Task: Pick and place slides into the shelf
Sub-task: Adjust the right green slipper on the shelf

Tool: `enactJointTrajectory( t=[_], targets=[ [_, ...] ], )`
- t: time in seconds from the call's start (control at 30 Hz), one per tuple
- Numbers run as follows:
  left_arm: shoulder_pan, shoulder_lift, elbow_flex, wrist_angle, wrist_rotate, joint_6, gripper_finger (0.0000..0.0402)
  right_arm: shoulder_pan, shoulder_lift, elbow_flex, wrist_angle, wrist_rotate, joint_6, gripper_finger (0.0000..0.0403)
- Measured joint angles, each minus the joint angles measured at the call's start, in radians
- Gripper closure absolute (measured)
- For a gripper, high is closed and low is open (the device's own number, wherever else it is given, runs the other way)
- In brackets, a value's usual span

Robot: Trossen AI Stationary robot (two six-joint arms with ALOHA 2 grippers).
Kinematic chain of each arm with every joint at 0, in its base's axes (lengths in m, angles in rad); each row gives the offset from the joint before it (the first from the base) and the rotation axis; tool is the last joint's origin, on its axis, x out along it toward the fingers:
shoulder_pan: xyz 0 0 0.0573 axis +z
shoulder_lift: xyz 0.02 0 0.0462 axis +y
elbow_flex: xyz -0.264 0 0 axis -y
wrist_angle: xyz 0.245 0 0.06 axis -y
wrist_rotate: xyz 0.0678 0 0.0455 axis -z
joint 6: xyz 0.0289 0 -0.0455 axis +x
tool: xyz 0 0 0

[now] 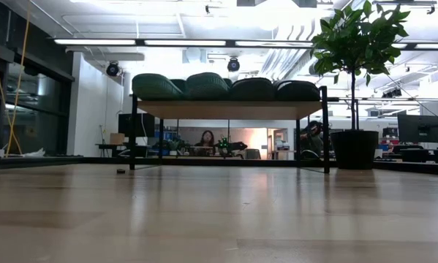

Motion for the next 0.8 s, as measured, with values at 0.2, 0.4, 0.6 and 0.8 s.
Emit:
enactJointTrajectory(
  t=[0.2,0.4,0.6,0.8],
  targets=[
    [0.000,-0.036,-0.009,0.032,0.102,-0.022,0.0193,-0.062,0.050,0.000,-0.042,-0.059,0.054,0.0233],
    [0.000,-0.061,-0.009,0.082,0.200,-0.027,0.0204,-0.135,0.115,0.000,-0.040,-0.158,0.024,0.0233],
    [0.000,-0.074,-0.010,0.143,0.237,-0.004,0.0209,-0.194,0.203,0.000,-0.004,-0.272,-0.009,0.0233],
    [0.000,-0.082,-0.009,0.154,0.238,0.010,0.0208,-0.243,0.285,0.000,0.087,-0.394,-0.030,0.0233]
  ],
)
